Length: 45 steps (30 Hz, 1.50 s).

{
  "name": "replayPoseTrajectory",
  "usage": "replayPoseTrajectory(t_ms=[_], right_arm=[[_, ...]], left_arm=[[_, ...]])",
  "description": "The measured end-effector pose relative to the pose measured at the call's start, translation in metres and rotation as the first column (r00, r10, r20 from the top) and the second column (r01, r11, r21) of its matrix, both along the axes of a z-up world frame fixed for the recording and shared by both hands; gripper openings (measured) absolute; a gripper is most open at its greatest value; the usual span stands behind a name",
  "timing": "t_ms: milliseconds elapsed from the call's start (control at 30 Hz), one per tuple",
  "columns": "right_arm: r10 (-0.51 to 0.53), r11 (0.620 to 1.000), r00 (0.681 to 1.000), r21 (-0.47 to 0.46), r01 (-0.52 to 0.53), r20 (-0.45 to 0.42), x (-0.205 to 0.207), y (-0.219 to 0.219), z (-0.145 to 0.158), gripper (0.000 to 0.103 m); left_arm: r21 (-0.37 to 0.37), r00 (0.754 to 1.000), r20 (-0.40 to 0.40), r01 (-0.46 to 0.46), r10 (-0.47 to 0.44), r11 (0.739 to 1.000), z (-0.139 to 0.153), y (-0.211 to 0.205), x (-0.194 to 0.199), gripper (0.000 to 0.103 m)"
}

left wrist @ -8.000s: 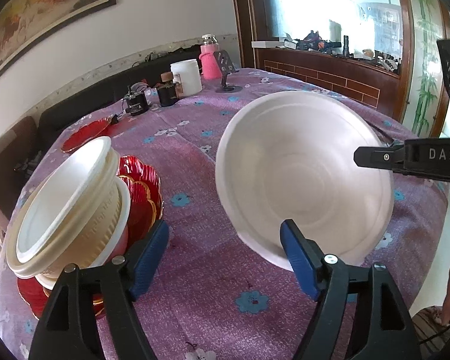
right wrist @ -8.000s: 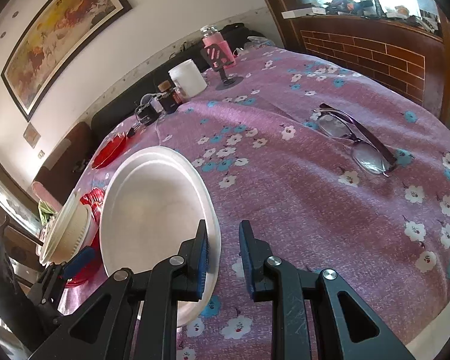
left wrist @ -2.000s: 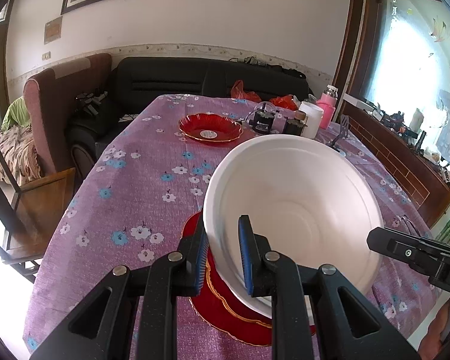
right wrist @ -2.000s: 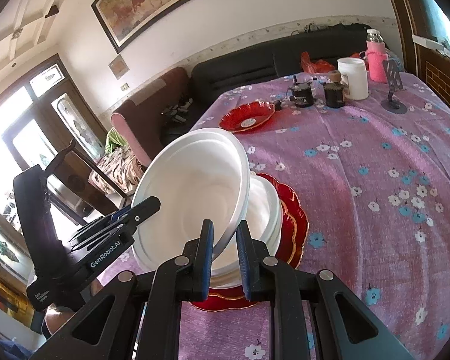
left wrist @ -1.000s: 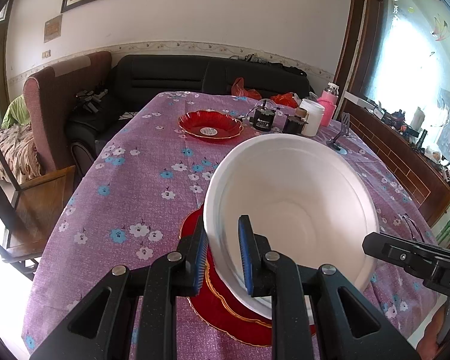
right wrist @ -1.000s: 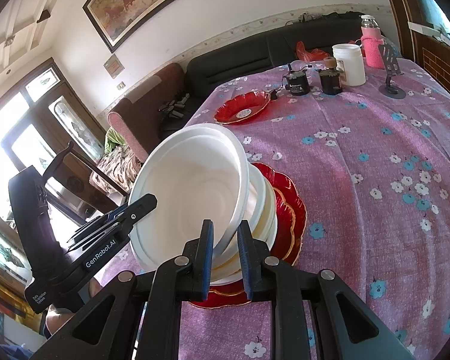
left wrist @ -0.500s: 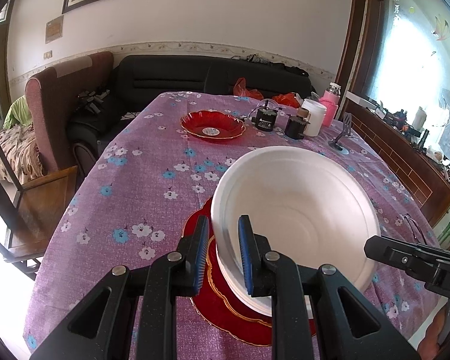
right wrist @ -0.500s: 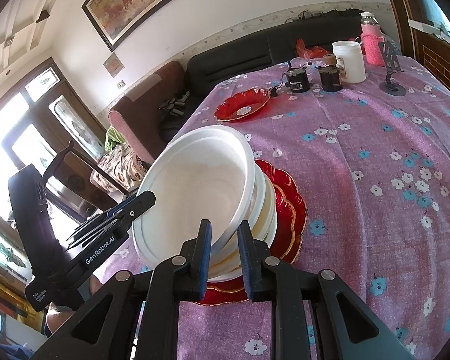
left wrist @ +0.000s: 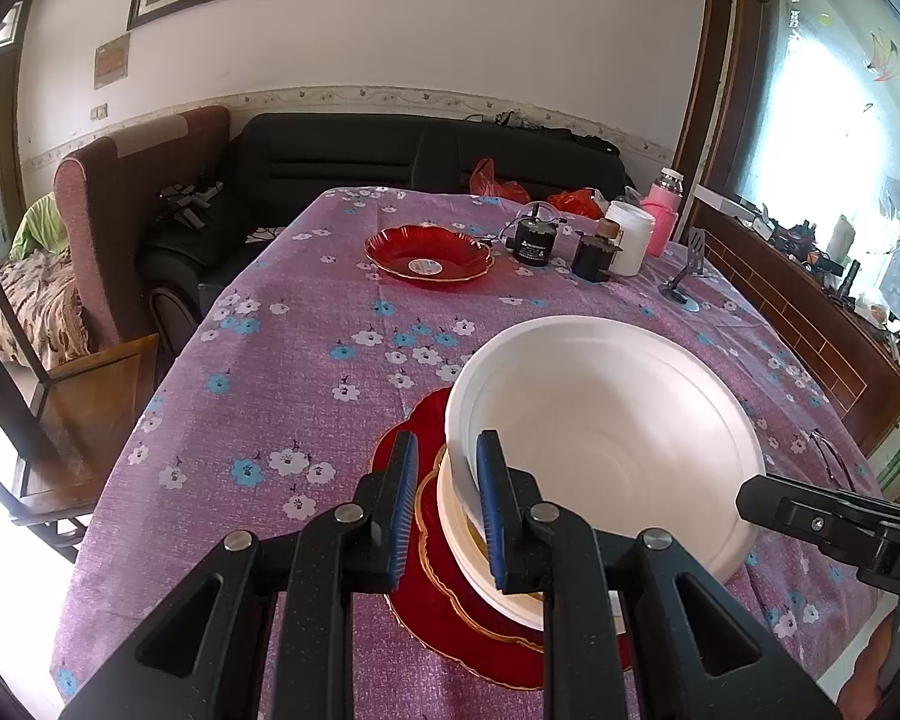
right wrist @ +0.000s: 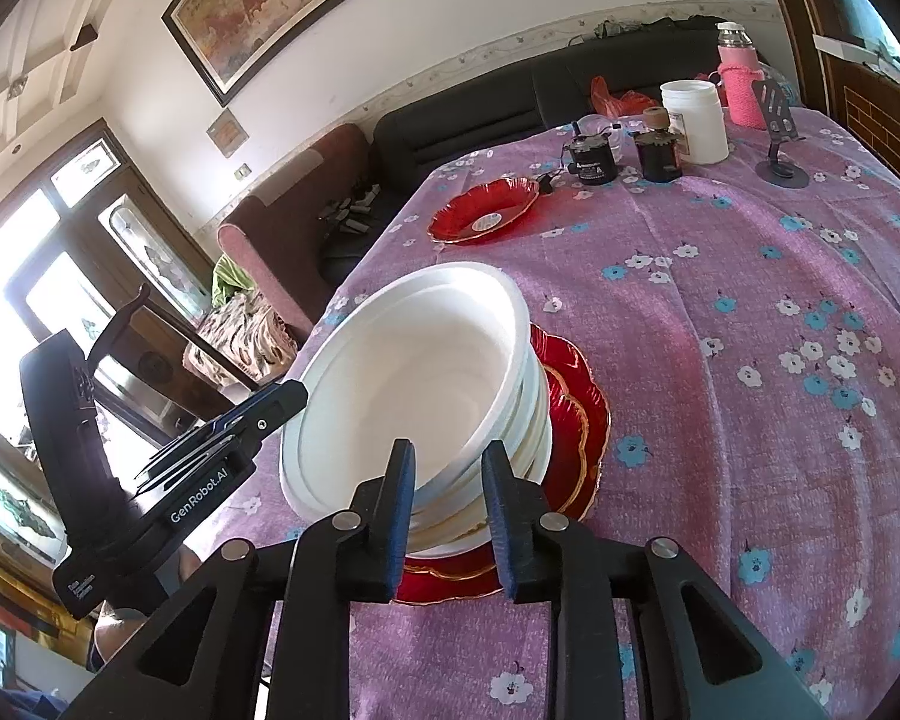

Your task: Organize plates and bowls

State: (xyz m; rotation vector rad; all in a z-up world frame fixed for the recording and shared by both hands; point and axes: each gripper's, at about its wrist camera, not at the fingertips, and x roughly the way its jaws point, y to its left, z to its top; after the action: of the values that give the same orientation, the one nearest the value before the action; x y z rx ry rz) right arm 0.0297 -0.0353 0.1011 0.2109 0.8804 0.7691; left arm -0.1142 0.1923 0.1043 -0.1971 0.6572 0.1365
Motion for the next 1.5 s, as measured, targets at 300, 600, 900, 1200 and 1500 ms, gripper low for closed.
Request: replayPoseTrajectory(t_ms=[300, 600, 900, 1200, 1500], right_arm=[[-0.007, 1.0, 1.0, 0.013, 0.007, 0.001, -0.004, -0.007, 0.003, 0.034], [-0.024, 1.0, 1.0, 0.012, 0.023, 0.014, -0.012, -0.018, 0.004, 0.035], [-0.031, 0.999, 0.999, 0.023, 0.031, 0.011, -0.019, -0.027, 0.002, 0.036], [-0.032, 0.999, 0.999, 0.037, 0.032, 0.016, -0.034, -0.033, 0.001, 0.041], [-0.03, 0.999, 0.999, 0.043, 0.029, 0.015, -0.052, -0.037, -0.004, 0.042]], left_arm=[[0.004, 1.0, 0.005, -0.006, 0.006, 1.0, 0.002, -0.001, -0.002, 0.019], [0.026, 1.0, 0.005, -0.013, 0.012, 1.0, 0.002, -0.005, -0.008, 0.02], [0.061, 1.0, 0.003, -0.015, 0.015, 0.998, 0.0, -0.016, -0.018, 0.02], [0.089, 1.0, -0.001, -0.017, 0.017, 0.996, -0.004, -0.025, -0.034, 0.023], [0.098, 1.0, 0.0, -0.022, 0.022, 0.995, -0.008, -0.029, -0.049, 0.029]])
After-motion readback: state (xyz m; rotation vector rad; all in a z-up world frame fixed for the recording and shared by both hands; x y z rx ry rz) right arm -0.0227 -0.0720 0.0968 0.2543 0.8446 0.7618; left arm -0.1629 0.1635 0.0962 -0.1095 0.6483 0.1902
